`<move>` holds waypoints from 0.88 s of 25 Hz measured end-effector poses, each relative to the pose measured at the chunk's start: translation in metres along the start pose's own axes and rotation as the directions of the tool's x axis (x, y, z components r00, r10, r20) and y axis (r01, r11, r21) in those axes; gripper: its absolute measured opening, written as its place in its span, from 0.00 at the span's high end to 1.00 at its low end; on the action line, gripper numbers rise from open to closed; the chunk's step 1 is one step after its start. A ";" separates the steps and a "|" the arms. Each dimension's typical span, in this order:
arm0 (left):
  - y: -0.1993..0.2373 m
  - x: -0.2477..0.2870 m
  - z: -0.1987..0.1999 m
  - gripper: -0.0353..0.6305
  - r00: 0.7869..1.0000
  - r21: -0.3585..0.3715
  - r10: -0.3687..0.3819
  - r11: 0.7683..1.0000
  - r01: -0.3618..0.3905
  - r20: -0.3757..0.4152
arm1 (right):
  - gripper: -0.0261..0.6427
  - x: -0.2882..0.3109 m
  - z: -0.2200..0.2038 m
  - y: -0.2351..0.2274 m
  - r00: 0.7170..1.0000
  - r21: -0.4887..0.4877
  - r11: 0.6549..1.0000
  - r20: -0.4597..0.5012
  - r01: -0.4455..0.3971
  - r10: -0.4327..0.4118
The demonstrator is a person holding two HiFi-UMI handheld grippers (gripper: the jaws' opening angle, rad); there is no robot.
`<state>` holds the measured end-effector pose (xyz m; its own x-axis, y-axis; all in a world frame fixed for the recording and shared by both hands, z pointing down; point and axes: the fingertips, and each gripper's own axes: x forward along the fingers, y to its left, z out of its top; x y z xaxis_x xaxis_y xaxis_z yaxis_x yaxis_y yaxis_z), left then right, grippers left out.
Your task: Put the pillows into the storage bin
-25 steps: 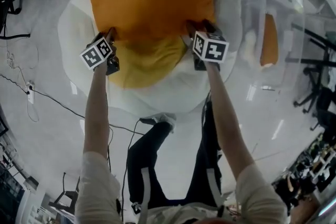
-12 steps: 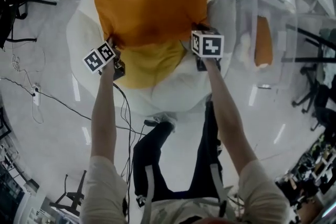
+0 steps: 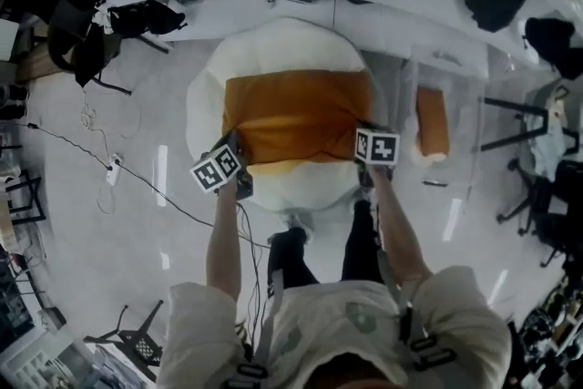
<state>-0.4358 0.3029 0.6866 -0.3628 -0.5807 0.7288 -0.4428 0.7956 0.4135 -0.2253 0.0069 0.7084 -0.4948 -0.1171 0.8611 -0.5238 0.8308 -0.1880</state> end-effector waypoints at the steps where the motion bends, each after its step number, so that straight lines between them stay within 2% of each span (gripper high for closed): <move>1: -0.018 -0.022 -0.003 0.93 1.000 -0.002 0.001 1.000 -0.001 0.020 | 0.94 -0.025 -0.004 -0.007 1.000 0.009 1.000 0.015 -0.014 0.014; 5: -0.094 -0.098 -0.014 0.93 0.994 0.008 -0.018 1.000 0.017 0.112 | 0.94 -0.122 -0.007 -0.043 0.991 0.020 0.998 0.114 -0.065 0.062; 10: -0.137 -0.132 -0.013 0.93 0.980 0.018 -0.045 0.999 0.042 0.195 | 0.94 -0.178 0.008 -0.061 0.969 -0.027 0.998 0.237 -0.057 0.062; 16: -0.195 -0.120 -0.026 0.93 0.966 0.022 -0.076 0.997 0.073 0.245 | 0.94 -0.207 0.026 -0.112 0.942 -0.050 0.997 0.326 -0.064 0.077; 22: -0.233 -0.099 -0.019 0.93 0.967 0.038 -0.109 0.994 0.103 0.230 | 0.94 -0.217 0.038 -0.150 0.941 -0.018 0.999 0.337 -0.029 0.033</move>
<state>-0.2806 0.1780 0.5285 -0.4912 -0.6879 0.5343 -0.5088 0.7245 0.4650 -0.0661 -0.1133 0.5318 -0.7170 -0.2660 0.6443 -0.4965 0.8437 -0.2042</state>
